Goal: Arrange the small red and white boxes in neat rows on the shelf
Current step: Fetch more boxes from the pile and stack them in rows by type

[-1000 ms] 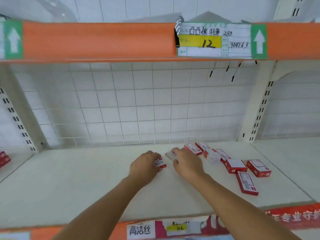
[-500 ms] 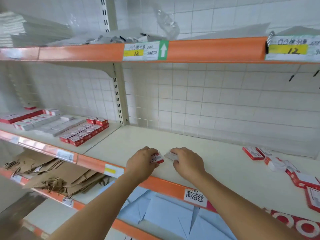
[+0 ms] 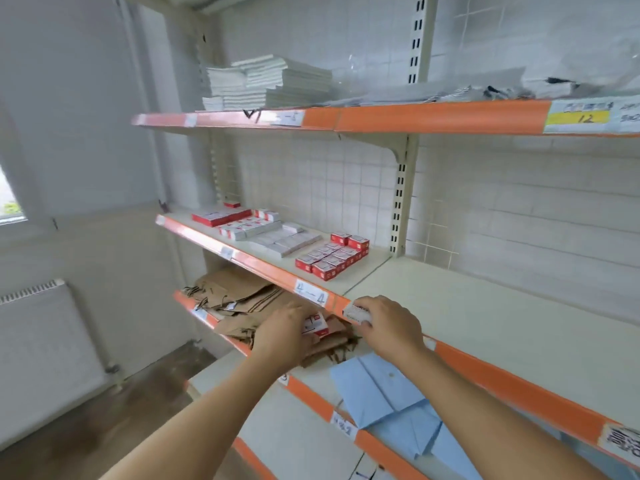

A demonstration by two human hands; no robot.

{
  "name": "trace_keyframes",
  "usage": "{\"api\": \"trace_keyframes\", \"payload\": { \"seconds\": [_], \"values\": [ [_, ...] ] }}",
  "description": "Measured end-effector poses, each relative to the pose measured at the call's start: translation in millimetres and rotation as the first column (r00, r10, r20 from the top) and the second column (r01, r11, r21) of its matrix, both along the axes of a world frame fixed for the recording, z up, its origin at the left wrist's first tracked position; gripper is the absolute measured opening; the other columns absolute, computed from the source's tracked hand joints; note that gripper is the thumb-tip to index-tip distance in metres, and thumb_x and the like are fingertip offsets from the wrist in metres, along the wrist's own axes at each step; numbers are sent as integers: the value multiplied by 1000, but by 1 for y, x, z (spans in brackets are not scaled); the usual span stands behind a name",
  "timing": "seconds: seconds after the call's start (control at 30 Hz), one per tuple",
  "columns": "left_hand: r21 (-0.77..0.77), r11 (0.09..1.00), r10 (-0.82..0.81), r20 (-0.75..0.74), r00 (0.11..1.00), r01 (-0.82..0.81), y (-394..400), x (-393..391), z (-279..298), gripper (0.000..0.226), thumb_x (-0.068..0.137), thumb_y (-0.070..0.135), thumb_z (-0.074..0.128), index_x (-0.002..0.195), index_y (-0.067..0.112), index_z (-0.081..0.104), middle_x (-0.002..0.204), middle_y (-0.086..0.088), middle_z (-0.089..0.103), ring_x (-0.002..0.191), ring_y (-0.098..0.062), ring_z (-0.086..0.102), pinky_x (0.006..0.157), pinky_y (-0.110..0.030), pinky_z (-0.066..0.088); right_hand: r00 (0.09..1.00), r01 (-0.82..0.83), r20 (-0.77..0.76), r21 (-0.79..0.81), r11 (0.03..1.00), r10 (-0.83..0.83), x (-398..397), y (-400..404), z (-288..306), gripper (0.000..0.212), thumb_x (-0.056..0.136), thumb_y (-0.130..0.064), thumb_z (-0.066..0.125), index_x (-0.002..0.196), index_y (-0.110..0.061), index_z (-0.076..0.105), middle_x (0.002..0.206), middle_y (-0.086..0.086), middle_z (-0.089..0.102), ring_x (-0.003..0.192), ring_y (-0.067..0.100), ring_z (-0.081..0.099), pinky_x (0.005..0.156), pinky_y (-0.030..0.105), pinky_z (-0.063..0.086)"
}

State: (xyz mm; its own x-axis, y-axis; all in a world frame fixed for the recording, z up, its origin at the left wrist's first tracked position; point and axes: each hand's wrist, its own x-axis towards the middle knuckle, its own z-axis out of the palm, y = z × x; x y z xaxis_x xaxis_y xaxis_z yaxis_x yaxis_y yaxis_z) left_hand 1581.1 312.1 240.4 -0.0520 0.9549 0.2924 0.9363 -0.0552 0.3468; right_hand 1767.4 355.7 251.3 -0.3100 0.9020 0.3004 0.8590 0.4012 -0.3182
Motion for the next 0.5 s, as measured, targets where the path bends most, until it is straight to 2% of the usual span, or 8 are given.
{"api": "trace_keyframes", "payload": {
  "seconds": [0.17, 0.3, 0.5],
  "values": [
    [-5, 997, 76, 41, 996, -76, -15, -71, -7, 43, 84, 25, 62, 126, 31, 54, 120, 10, 56, 106, -17, 56, 75, -30, 46, 996, -92, 3, -8, 996, 92, -76, 6, -3, 43, 87, -18, 49, 128, -30, 52, 123, -2, 57, 107, 21, 56, 74, 28, 42],
    [-10, 990, 143, 56, 988, -143, -16, -119, -11, 42, 86, 30, 62, 127, 33, 54, 125, 13, 54, 110, -16, 53, 85, -34, 50, 991, -132, 20, -18, 991, 132, -127, 22, -6, 45, 90, -20, 49, 134, -31, 48, 130, -3, 55, 113, 20, 55, 82, 29, 45],
    [-27, 984, 177, 70, 982, -176, 14, -179, -16, 42, 86, 27, 62, 127, 32, 54, 121, 13, 54, 106, -13, 54, 77, -32, 52, 984, -179, 15, -29, 983, 179, -190, 63, -14, 46, 91, -20, 49, 136, -27, 45, 132, -3, 54, 115, 18, 53, 84, 28, 43]
  ]
}}
